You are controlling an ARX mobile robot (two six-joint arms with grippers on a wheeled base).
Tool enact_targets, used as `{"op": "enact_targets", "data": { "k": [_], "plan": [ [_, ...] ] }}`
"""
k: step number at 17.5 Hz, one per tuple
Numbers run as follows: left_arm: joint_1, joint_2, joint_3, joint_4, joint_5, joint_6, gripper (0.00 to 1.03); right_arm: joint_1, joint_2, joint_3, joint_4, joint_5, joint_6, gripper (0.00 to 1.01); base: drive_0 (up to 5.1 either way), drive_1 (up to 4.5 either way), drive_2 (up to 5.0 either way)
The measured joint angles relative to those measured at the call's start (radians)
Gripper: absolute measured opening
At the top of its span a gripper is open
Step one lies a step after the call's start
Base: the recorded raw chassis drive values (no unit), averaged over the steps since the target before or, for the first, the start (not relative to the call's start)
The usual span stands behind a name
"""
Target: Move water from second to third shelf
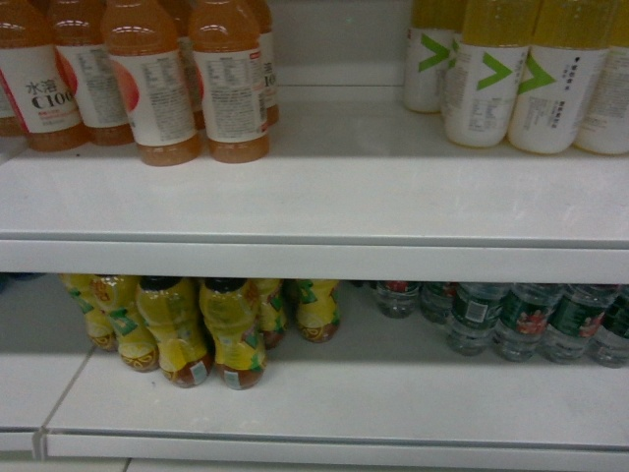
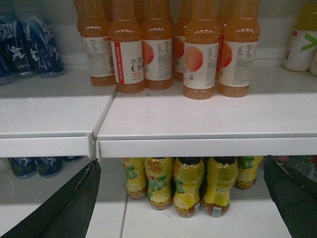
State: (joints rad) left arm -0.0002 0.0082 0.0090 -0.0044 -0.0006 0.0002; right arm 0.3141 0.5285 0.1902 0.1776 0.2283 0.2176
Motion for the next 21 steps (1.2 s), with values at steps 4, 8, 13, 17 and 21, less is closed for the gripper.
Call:
{"op": "enact_targets", "data": {
  "k": [4, 8, 13, 17, 21],
  "plan": [
    [0.000, 0.000, 0.000, 0.000, 0.000, 0.000, 0.98, 0.000, 0.000, 0.000, 0.000, 0.000, 0.000, 0.42, -4.7, 2.44, 2.4],
    [0.000, 0.000, 0.000, 0.002, 0.000, 0.000, 0.98, 0.000, 0.000, 0.000, -0.003, 0.000, 0.000, 0.42, -4.8, 2.36, 2.4],
    [0.000, 0.000, 0.000, 0.000, 0.000, 0.000, 0.98, 0.000, 0.000, 0.000, -0.003, 0.001, 0.000, 0.42, -4.8, 2.10, 2.8],
    [0.000, 0.000, 0.000, 0.000, 0.000, 0.000, 0.98, 0.000, 0.000, 0.000, 0.001, 0.000, 0.000, 0.42, -4.8, 1.59, 3.3],
    [0.000, 0.000, 0.000, 0.002, 0.000, 0.000, 0.98, 0.000, 0.000, 0.000, -0.001, 0.000, 0.000, 0.42, -5.0, 1.47, 3.2]
  ]
}}
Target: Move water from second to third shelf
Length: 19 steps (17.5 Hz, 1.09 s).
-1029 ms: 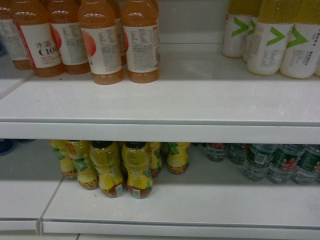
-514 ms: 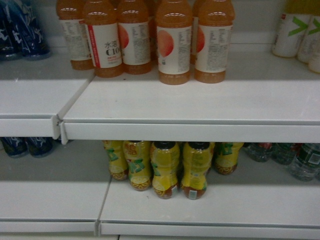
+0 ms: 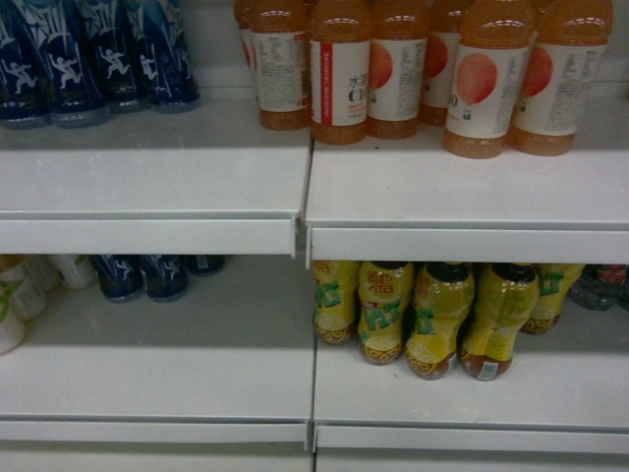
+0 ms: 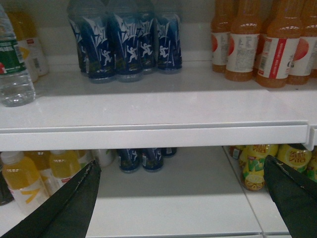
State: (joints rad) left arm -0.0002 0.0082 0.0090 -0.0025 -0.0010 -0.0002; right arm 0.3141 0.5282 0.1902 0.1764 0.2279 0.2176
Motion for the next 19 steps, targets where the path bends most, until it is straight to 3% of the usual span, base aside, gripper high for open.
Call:
{"op": "enact_targets", "data": {
  "k": [19],
  "plan": [
    [0.000, 0.000, 0.000, 0.000, 0.000, 0.000, 0.98, 0.000, 0.000, 0.000, 0.000, -0.001, 0.000, 0.42, -4.9, 1.80, 3.0]
  ]
}}
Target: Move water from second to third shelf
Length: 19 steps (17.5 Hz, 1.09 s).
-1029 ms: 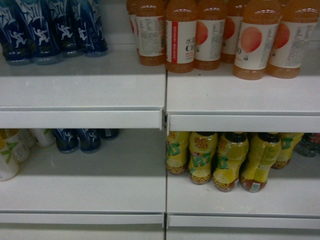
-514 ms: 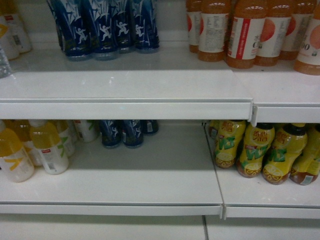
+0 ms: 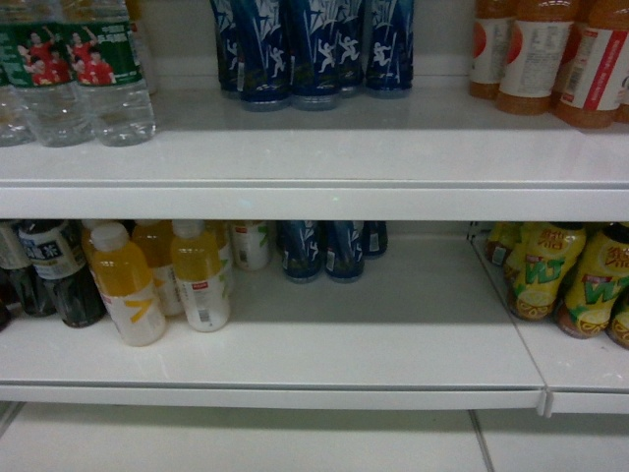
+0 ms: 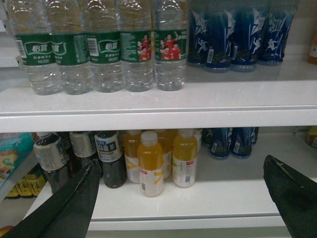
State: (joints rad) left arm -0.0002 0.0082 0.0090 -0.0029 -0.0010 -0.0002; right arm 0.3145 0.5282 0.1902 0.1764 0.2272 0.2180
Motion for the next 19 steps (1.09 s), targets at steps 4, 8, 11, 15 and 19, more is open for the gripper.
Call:
{"op": "enact_targets", "data": {
  "k": [4, 8, 11, 15, 19],
  "plan": [
    [0.000, 0.000, 0.000, -0.002, 0.000, 0.000, 0.98, 0.000, 0.000, 0.000, 0.003, 0.002, 0.000, 0.42, -4.8, 2.55, 2.6],
    [0.000, 0.000, 0.000, 0.000, 0.000, 0.000, 0.98, 0.000, 0.000, 0.000, 0.001, 0.000, 0.000, 0.42, -4.9, 2.42, 2.4],
    [0.000, 0.000, 0.000, 0.000, 0.000, 0.000, 0.98, 0.000, 0.000, 0.000, 0.002, 0.001, 0.000, 0.42, -4.9, 2.46, 2.5],
    [0.000, 0.000, 0.000, -0.001, 0.000, 0.000, 0.98, 0.000, 0.000, 0.000, 0.001, 0.000, 0.000, 0.42, -5.0, 2.41, 2.4],
    [0.000, 0.000, 0.000, 0.000, 0.000, 0.000, 0.98, 0.000, 0.000, 0.000, -0.001, 0.000, 0.000, 0.42, -4.9, 2.48, 2.5]
  ]
}}
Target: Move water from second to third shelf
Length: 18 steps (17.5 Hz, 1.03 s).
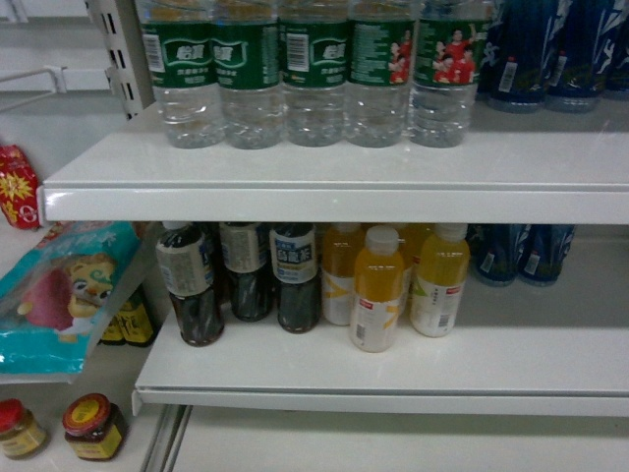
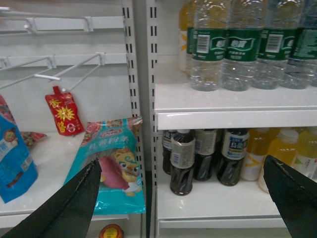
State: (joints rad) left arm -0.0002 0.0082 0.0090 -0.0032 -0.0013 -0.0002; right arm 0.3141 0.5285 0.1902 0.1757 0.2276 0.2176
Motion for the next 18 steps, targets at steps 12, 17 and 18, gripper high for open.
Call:
{"op": "enact_targets", "data": {
  "k": [12, 17, 18],
  "plan": [
    [0.000, 0.000, 0.000, -0.002, 0.001, 0.000, 0.98, 0.000, 0.000, 0.000, 0.001, 0.000, 0.000, 0.42, -5.0, 2.41, 2.4],
    [0.000, 0.000, 0.000, 0.000, 0.000, 0.000, 0.98, 0.000, 0.000, 0.000, 0.002, -0.004, 0.000, 0.42, -2.0, 0.98, 1.0],
    [0.000, 0.000, 0.000, 0.000, 0.001, 0.000, 0.98, 0.000, 0.000, 0.000, 0.001, -0.003, 0.000, 0.42, 0.0, 0.00, 0.0]
  ]
}}
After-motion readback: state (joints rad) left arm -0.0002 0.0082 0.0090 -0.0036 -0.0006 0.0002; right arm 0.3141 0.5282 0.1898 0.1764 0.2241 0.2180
